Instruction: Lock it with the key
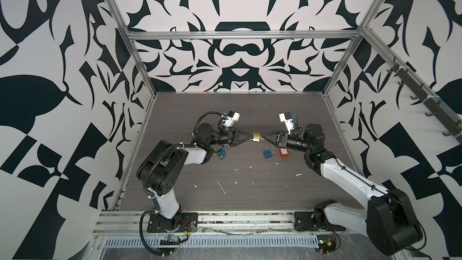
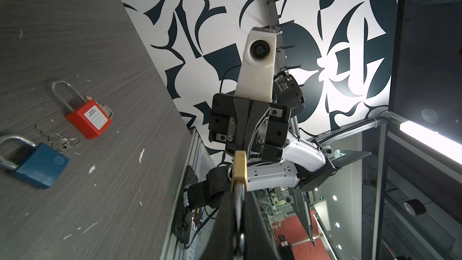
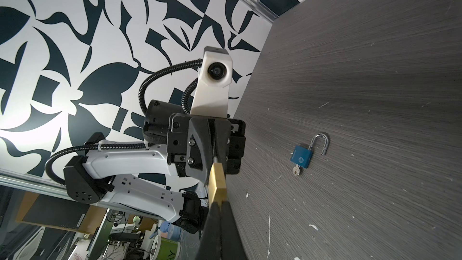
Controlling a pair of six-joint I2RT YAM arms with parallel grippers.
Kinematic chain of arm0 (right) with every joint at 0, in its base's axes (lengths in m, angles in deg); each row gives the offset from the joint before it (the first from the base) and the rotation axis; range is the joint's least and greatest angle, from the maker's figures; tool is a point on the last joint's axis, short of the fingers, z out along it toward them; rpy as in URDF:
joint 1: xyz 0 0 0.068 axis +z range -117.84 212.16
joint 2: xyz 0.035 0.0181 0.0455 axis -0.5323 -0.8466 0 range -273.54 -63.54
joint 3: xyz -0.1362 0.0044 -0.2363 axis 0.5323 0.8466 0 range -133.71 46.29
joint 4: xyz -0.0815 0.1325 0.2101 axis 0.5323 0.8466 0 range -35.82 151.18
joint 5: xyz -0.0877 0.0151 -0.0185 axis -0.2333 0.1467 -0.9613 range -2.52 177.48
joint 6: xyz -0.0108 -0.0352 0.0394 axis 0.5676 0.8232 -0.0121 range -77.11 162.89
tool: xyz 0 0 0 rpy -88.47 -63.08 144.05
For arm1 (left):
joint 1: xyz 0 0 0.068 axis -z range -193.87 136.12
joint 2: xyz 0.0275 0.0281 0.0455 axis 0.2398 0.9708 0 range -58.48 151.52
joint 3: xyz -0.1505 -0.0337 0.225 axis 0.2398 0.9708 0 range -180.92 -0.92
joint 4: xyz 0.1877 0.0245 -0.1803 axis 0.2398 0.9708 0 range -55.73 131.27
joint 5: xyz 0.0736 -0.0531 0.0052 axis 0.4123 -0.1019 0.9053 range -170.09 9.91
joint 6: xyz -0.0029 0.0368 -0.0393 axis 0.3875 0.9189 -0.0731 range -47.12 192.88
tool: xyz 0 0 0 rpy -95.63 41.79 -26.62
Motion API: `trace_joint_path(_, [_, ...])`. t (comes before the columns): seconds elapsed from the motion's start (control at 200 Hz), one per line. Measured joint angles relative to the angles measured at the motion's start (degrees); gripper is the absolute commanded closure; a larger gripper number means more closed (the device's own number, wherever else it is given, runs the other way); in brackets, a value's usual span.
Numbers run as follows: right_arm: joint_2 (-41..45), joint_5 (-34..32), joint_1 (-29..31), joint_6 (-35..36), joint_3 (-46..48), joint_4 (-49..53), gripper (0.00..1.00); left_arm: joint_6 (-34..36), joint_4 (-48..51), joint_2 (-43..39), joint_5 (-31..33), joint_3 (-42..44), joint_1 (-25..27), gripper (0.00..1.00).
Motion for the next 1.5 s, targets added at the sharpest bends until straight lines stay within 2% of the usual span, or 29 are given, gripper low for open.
trace_joint_path(0.39, [0.00,0.90,-0.57,-1.46,2.78,-6.67,1.00,-3.54,-0.35,0.02,-1.84,-0.33,-0.39,1.00])
trace_joint_path(0.625, [0.00,0.79,-5.86,-2.95,3.72,-9.60,1.00,-4.13,-0.33,0.02,-2.40,0.42,-6.45,1.00])
trace_joint_path(0.805, [-0.02,-2.64,-5.44,-2.03,3.72,-5.07,1.00,-0.35,3.30,-0.11,-2.99,0.42,-6.67,1.00])
trace_joint_path(0.89, [0.00,-8.50,-3.98,-1.16,3.76,0.07,1.00,5.81,11.63,-1.64,-1.70,0.44,-6.49,1.00])
trace_joint_path(0.95, [0.07,-14.49,-1.60,-0.46,3.85,4.24,1.00,13.35,22.16,-4.76,1.44,0.39,-6.29,1.00])
trace_joint_path(1.08, [0.13,-28.61,6.95,0.35,4.04,12.02,1.00,31.15,48.63,-13.05,8.66,-3.72,-5.70,1.00])
trace_joint_path(1.16, [0.11,-37.59,12.76,0.35,4.68,13.60,1.00,37.86,58.40,-14.73,9.75,-8.22,-5.99,1.00])
trace_joint_path(1.315, [-0.20,-54.40,21.40,0.07,4.79,15.78,1.00,42.82,64.74,-14.73,9.49,-10.16,-6.16,1.00])
trace_joint_path(1.5, [-0.83,-66.55,22.43,-1.49,4.63,16.50,1.00,43.47,66.27,-14.38,9.07,-8.55,-6.16,1.00])
